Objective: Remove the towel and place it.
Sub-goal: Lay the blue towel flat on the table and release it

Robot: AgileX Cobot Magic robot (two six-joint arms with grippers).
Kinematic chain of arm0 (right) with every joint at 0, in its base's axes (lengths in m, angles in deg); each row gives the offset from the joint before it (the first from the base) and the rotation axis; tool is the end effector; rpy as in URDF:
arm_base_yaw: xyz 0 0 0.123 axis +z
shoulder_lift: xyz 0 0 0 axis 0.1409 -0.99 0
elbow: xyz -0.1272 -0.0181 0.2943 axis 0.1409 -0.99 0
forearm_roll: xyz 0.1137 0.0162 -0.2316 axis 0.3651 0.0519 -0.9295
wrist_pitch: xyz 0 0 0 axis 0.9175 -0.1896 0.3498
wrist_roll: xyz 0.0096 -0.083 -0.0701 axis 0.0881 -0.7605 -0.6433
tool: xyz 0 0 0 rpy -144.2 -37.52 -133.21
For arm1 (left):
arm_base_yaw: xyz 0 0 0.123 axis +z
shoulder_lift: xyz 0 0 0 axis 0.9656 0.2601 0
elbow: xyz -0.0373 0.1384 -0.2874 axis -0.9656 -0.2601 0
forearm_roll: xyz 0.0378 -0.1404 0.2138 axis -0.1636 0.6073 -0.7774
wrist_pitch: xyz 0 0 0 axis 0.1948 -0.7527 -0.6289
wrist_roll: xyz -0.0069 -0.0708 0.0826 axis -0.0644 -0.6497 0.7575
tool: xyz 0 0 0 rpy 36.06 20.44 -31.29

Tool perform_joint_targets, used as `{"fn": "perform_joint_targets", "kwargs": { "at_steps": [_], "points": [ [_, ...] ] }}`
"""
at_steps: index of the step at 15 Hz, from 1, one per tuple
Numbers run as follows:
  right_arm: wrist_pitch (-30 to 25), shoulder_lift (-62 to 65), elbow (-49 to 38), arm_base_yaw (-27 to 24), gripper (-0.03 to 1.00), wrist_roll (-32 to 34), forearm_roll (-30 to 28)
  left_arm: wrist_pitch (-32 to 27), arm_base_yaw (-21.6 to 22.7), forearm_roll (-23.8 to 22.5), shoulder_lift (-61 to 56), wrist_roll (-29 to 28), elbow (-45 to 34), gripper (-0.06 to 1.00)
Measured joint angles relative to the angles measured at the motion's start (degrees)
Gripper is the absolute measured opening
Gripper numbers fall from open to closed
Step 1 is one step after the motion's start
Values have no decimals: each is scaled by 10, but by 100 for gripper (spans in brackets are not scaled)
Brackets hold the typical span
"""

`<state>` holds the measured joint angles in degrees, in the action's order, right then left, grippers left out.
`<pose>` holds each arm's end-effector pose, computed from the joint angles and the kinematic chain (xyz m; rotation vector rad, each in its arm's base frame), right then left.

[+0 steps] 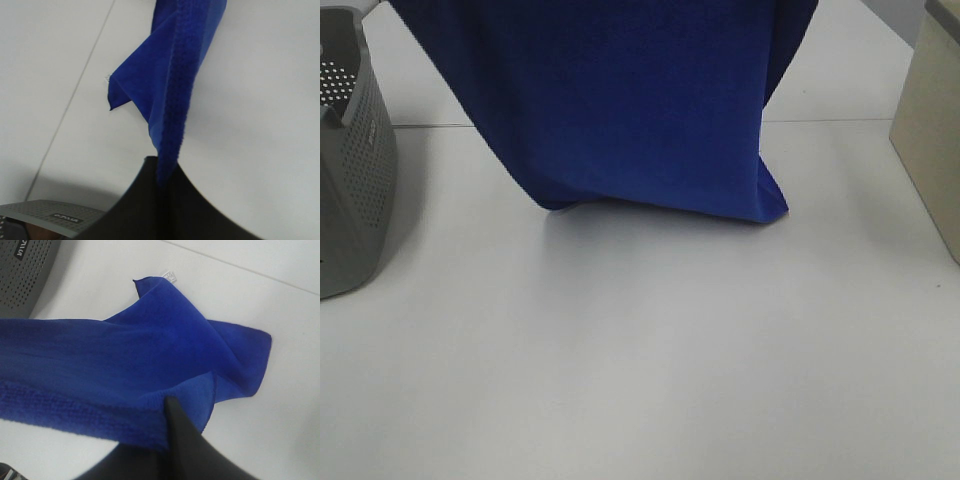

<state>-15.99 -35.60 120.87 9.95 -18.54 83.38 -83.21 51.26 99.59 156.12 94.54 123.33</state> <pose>0.3474 0.1353 0.4475 -0.5635 2.4299 0.3424 0.2858 -0.1447 0.4608 1.4078 2.0058 -0.0533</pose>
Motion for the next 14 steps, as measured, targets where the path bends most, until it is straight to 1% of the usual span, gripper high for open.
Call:
{"fn": "perform_joint_targets", "kwargs": {
  "at_steps": [4, 5, 7, 9, 10, 12, 14],
  "points": [
    [0, 94, -106, 2, 1, 15, 2, 3, 0, 76, -58, 3, -123, 0],
    [0, 122, -147, 2, 1, 18, 7, 5, 0, 84, -70, 3, -163, 0],
    [0, 176, -230, 4, 1, 23, 16, 8, 0, 91, -81, -8, -218, 0],
    [1, 212, -308, 4, 1, 32, 20, 13, 0, 96, -95, -59, -252, 0],
    [1, 224, -341, 4, 1, 38, 26, 14, -1, 96, -107, -76, -268, 0],
    [3, 246, -393, 5, 1, 45, 53, 15, -2, 91, -142, -85, -295, 0],
    [3, 273, -426, 5, 1, 48, 78, 15, -3, 108, -180, -87, -324, 0]
  ]
}}
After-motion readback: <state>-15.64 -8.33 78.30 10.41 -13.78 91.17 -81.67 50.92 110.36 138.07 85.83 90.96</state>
